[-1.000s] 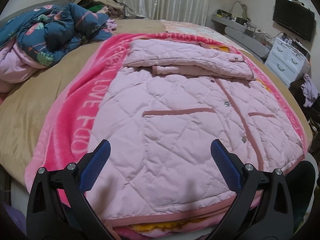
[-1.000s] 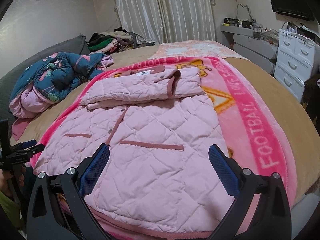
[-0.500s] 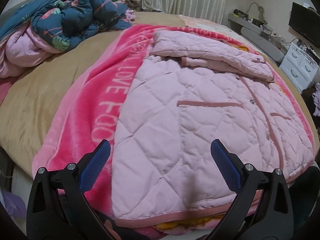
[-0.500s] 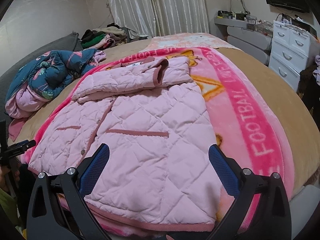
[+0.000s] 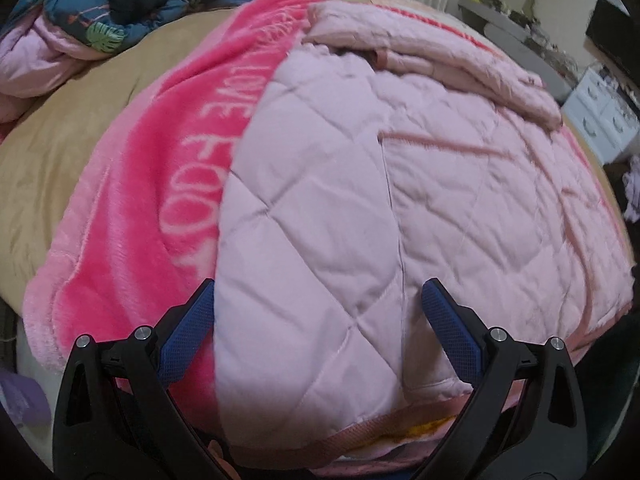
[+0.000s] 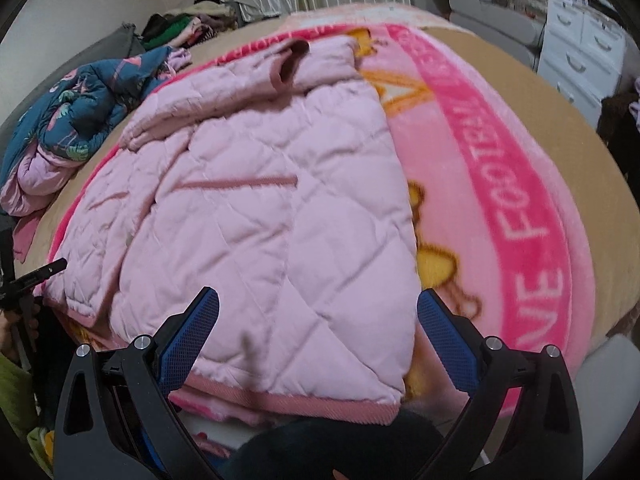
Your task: Fold large clothes
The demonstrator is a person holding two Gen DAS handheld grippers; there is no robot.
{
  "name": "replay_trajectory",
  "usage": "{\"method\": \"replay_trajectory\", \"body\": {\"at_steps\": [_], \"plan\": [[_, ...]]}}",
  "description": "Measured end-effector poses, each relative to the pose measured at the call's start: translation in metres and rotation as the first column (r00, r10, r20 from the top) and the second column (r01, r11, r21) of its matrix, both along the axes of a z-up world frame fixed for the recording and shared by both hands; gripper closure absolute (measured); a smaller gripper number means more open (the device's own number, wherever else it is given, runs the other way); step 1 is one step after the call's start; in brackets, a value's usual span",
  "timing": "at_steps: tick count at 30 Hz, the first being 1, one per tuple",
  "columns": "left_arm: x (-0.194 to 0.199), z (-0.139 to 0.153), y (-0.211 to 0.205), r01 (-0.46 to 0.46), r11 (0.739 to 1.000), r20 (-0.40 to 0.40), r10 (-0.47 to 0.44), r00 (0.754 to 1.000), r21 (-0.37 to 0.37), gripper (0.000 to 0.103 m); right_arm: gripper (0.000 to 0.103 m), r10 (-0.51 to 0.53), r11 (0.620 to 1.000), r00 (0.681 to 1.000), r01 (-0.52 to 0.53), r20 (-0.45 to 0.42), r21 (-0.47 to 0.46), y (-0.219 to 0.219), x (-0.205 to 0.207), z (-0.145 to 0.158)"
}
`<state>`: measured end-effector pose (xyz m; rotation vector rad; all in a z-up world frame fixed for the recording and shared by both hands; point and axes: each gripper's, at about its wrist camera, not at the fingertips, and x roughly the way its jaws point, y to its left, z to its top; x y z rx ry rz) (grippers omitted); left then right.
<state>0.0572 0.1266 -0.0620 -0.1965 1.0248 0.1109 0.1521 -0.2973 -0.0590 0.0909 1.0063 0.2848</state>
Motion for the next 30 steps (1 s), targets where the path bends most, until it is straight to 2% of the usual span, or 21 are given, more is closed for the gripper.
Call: {"method": "replay_trajectory", "body": {"at_steps": [6, 12, 16, 20, 23, 25, 26, 28, 30], "plan": [[-0.002, -0.002, 0.001, 0.003, 1.000, -0.002, -0.003, 1.000, -0.009, 0.009, 0.004, -0.009, 1.000, 0.995, 0.012, -0.102, 0.020, -0.004, 0.007, -0.011], [0.001, -0.004, 0.004, 0.025, 0.999, -0.023, -0.026, 0.999, -0.027, 0.009, 0.004, 0.048, 0.999, 0.977, -0.042, -0.209, 0.034, -0.002, 0.009, -0.024], [0.001, -0.005, 0.007, 0.035, 0.998, -0.039, -0.037, 0.999, -0.044, 0.009, 0.004, 0.072, 0.997, 0.966, -0.062, -0.247, 0.050, -0.001, 0.011, -0.029], [-0.002, -0.009, 0.012, 0.043, 0.996, -0.051, -0.047, 0.998, -0.073, 0.009, 0.007, 0.118, 0.993, 0.959, -0.115, -0.258, 0.026, 0.006, 0.011, -0.031], [-0.002, -0.011, 0.011, 0.047, 0.996, -0.054, -0.051, 0.997, -0.076, 0.009, 0.023, 0.139, 0.990, 0.967, -0.139, -0.213, 0.017, 0.011, 0.005, -0.028], [-0.003, -0.012, 0.010, 0.047, 0.997, -0.056, -0.051, 0.997, -0.067, 0.009, 0.039, 0.151, 0.988, 0.974, -0.149, -0.170, 0.024, 0.011, -0.001, -0.025], [-0.002, -0.012, 0.009, 0.047, 0.997, -0.056, -0.051, 0.997, -0.064, 0.009, 0.043, 0.153, 0.988, 0.976, -0.151, -0.153, 0.029, 0.009, -0.003, -0.023], [-0.002, -0.012, 0.010, 0.048, 0.997, -0.058, -0.052, 0.997, -0.066, 0.009, 0.066, 0.138, 0.990, 0.983, -0.133, -0.118, 0.049, 0.003, -0.007, -0.017], [-0.002, -0.012, 0.009, 0.046, 0.997, -0.052, -0.050, 0.997, -0.062, 0.009, 0.073, 0.122, 0.987, 0.988, -0.111, -0.092, 0.113, -0.008, -0.010, -0.010]]}}
